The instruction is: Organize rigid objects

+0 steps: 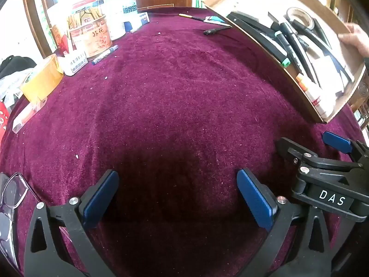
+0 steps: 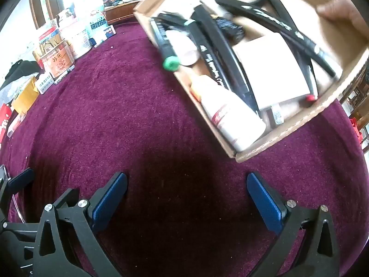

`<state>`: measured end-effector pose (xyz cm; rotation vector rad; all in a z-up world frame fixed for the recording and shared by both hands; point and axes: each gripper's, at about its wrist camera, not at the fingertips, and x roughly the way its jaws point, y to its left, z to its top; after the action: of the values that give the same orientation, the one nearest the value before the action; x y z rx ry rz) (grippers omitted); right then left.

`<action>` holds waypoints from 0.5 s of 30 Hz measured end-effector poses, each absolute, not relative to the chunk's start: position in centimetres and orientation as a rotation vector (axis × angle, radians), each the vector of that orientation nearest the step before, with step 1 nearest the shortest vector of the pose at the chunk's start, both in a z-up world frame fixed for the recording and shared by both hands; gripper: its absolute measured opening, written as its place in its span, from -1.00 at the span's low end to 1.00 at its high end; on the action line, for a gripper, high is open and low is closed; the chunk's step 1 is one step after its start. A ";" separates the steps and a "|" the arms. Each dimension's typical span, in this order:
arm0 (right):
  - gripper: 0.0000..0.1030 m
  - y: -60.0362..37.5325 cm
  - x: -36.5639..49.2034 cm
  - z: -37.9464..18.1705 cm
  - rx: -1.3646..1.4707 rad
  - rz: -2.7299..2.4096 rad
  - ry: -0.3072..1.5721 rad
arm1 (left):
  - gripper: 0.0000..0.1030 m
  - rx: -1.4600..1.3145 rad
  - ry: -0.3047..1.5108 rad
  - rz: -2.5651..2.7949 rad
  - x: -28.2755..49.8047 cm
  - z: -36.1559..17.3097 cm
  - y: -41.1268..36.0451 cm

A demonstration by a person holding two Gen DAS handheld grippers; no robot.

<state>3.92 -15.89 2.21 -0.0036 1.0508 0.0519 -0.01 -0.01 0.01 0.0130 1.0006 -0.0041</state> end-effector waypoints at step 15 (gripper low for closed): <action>0.97 -15.9 3.9 2.2 -0.007 0.045 1.051 | 1.00 0.010 1.003 -0.006 0.0 0.0 0.0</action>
<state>3.94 -15.90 2.19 -0.0075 1.0514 0.0453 0.00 0.00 0.00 0.0098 1.0027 -0.0058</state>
